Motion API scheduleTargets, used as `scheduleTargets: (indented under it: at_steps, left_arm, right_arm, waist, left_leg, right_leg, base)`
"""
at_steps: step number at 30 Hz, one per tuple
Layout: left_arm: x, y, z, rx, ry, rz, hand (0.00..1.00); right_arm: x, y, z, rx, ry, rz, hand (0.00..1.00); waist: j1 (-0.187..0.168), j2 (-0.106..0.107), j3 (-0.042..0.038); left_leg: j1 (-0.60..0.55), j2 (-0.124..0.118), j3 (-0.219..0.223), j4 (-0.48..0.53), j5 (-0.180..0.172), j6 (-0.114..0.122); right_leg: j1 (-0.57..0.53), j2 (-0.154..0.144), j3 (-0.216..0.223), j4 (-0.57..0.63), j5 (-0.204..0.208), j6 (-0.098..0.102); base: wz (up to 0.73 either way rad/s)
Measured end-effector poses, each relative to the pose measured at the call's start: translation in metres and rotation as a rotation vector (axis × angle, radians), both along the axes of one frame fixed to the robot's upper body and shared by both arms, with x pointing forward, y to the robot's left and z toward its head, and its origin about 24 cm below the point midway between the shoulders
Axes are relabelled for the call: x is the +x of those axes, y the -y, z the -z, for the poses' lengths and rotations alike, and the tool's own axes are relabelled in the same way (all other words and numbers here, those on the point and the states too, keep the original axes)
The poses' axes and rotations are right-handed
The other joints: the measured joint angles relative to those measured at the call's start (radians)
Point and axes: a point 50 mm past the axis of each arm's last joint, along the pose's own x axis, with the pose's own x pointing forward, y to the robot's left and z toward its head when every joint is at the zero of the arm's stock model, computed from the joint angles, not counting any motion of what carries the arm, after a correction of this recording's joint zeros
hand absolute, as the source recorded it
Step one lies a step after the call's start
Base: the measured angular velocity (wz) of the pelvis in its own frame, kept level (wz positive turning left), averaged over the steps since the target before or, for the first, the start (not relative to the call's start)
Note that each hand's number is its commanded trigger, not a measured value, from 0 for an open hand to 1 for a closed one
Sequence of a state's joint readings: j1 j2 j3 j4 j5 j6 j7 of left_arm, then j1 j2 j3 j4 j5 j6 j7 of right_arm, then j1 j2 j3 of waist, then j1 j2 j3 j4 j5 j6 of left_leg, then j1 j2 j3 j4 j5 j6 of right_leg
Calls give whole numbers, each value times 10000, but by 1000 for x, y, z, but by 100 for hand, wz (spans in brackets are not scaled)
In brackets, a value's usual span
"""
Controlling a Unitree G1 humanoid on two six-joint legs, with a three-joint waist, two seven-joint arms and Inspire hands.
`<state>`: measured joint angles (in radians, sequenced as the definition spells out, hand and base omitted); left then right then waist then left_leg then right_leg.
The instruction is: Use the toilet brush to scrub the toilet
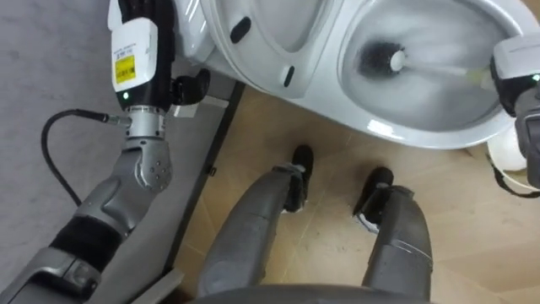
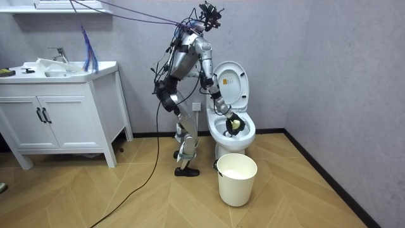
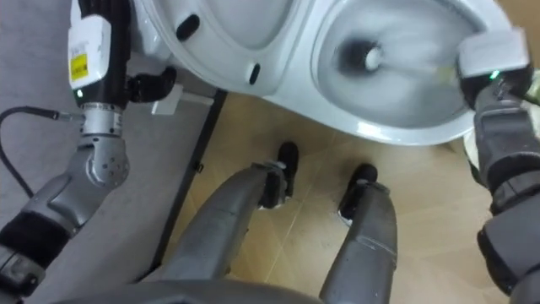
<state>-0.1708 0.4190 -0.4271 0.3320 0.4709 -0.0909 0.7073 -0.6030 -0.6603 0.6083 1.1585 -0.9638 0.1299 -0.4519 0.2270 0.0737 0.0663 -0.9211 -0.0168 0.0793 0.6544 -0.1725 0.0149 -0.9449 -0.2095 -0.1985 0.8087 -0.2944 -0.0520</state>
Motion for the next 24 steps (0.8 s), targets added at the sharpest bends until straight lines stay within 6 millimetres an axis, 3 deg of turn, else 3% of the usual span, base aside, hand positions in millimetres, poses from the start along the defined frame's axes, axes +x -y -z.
scheduleTargets:
  at_steps: [4, 5, 8, 10, 12, 16, 21, 24]
  left_arm:
    - [3, 1, -1, 153, -81, -100, 0]
    - [4, 1, -1, 172, -84, -112, 0]
    - [4, 4, 0, 242, -172, -6, 0]
    - [3, 7, 5, 237, -476, 93, 0]
    - [1, 8, 9, 190, -671, 77, 0]
    - [-6, 17, 21, -200, -1249, 104, 0]
    - [-16, 17, 30, -362, -1444, -204, 0]
    - [-19, 17, 31, -508, -1383, -360, 0]
  right_arm:
    - [0, -2, -1, -435, 126, -401, 100]
    - [-1, -2, 0, -507, 86, -466, 100]
    - [-9, -7, 16, -817, -508, -720, 100]
    - [-22, -19, 42, -769, -1265, -906, 100]
    - [-24, -34, 55, -343, -1337, -845, 100]
    - [-31, -37, 64, -119, -1311, -117, 100]
    - [-44, -41, 79, 663, -1431, 465, 100]
    - [-42, -42, 78, 884, -1247, 610, 100]
  waist:
    - [-76, -194, -28]
    - [-74, -117, -78]
    - [72, -49, -116]
    - [142, 156, -122]
    - [223, 348, -154]
    - [245, 1008, -353]
    - [163, 1156, -425]
    - [225, 1142, -415]
  left_leg:
    - [75, -12, 20, 39, 0, -1]
    - [91, -3, 14, 41, 0, -1]
    - [169, 92, -11, 37, 0, 3]
    - [456, 176, -10, -162, -4, 9]
    - [629, 222, -6, -487, 3, 30]
    - [889, 201, 32, -859, 72, 131]
    - [1143, 222, 44, -1196, 97, 99]
    - [1129, 235, 37, -1181, 111, 77]
  right_leg:
    - [65, 25, 29, 42, 3, -9]
    - [93, 44, 26, 17, 10, -1]
    - [290, 209, 23, -236, 134, 47]
    - [704, 383, -82, -621, 240, 108]
    - [893, 492, -107, -1008, 411, 150]
    - [1197, 568, -130, -1500, 656, 253]
    - [1446, 614, -209, -1732, 643, 241]
    - [1427, 637, -213, -1814, 643, 233]
  base:
    - [-1]
    - [0]
    - [-8]
    - [-7]
    - [-15]
    - [-5]
    - [0]
    - [0]
